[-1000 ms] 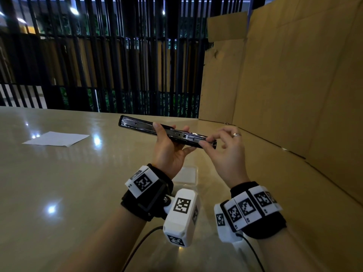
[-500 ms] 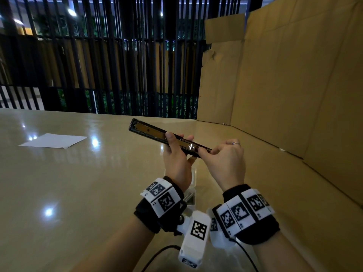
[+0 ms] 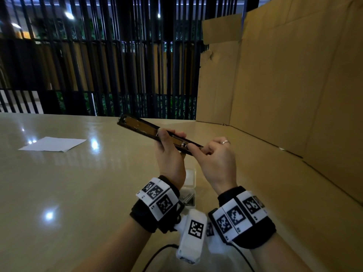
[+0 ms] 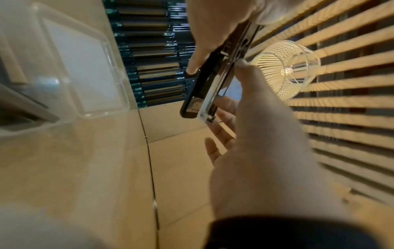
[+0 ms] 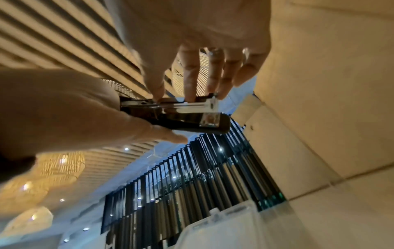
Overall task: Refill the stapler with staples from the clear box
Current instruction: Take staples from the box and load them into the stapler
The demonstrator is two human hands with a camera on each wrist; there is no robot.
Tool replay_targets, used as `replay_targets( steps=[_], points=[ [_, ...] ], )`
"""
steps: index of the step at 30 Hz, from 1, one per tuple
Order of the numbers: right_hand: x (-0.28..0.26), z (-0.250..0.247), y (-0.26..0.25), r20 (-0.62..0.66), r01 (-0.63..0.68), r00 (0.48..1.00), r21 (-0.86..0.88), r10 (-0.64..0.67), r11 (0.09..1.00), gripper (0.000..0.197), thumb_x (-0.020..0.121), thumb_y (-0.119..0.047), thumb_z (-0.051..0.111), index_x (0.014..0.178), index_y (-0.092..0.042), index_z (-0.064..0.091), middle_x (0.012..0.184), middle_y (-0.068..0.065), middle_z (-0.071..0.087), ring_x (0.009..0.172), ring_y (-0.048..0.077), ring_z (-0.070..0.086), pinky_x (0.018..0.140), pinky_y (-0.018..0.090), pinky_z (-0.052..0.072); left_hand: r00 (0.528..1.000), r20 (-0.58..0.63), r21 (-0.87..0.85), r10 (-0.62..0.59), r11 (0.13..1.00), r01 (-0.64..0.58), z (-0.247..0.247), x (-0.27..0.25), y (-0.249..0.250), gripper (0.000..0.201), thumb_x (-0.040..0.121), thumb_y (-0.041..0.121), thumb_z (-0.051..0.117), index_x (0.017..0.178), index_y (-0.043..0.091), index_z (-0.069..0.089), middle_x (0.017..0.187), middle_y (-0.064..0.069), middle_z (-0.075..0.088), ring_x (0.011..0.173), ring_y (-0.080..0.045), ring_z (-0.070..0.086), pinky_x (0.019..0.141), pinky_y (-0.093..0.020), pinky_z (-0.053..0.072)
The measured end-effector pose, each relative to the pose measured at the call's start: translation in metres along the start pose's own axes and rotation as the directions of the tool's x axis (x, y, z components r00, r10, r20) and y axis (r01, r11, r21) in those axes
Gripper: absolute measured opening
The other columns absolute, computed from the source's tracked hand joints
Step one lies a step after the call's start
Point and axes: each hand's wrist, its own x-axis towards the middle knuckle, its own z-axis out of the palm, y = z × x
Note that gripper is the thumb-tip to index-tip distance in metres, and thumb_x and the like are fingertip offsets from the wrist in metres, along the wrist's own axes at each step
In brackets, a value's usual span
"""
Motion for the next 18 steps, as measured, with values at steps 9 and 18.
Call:
replay_targets(
  steps=[9, 18],
  points=[
    [0.018, -0.024, 0.006, 0.480, 0.039, 0.874, 0.084, -0.075, 0.996, 0.012, 0.078, -0.019, 0.068, 0.068, -0.021, 0.063, 0.096, 0.009, 0.059, 0.082, 0.022, 0.059, 0.073, 0.027, 0.046, 0.818, -0.122, -0.021, -0.562, 0.826, 0.564, -0.004, 0.022, 0.019, 0.045, 0.094, 0.054, 0.029, 0.070, 0.016, 0.035, 0.063, 0.003, 0.029, 0.058, -0.010, 0.031, 0.063, -0.027, 0.027],
    [0.016, -0.039, 0.004, 0.754, 0.061, 0.655, 0.005, -0.044, 0.998, 0.040, 0.077, -0.013, 0.066, 0.103, -0.043, 0.062, 0.112, -0.003, 0.055, 0.102, 0.019, 0.051, 0.091, 0.034, 0.045, 0.667, -0.073, 0.157, -0.742, 0.652, 0.742, -0.011, 0.024, 0.018, 0.047, 0.095, 0.053, 0.027, 0.075, 0.012, 0.039, 0.071, -0.002, 0.034, 0.064, -0.015, 0.031, 0.079, -0.029, 0.026]
  ],
)
